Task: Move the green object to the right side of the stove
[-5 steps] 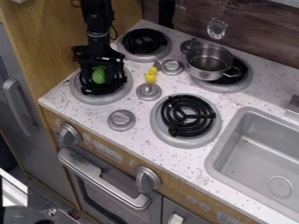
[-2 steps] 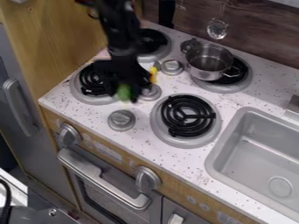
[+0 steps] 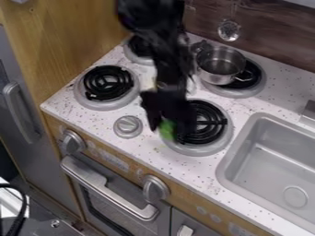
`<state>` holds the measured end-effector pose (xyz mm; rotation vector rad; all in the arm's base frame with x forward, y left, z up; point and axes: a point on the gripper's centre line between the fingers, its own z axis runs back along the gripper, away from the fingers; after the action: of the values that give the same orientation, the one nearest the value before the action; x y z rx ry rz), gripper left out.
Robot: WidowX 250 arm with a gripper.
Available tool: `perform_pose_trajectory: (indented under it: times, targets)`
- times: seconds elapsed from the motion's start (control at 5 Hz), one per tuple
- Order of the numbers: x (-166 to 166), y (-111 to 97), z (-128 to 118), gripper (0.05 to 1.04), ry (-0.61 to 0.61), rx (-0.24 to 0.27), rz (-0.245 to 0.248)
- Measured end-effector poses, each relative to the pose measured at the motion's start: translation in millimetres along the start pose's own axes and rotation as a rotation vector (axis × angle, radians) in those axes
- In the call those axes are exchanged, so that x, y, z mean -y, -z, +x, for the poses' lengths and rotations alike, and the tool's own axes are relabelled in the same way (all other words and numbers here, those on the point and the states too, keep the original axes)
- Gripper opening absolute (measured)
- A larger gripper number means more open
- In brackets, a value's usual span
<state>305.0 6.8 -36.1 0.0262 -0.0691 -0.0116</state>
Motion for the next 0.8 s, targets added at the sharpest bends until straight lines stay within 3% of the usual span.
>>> perform_pose_trajectory:
  times: [0.4, 0.8]
  targets:
    - [26, -2, 36, 0.685, 0.037, 0.078, 0.010]
    - [16, 7, 58, 0.685, 0.004, 0.092, 0.002]
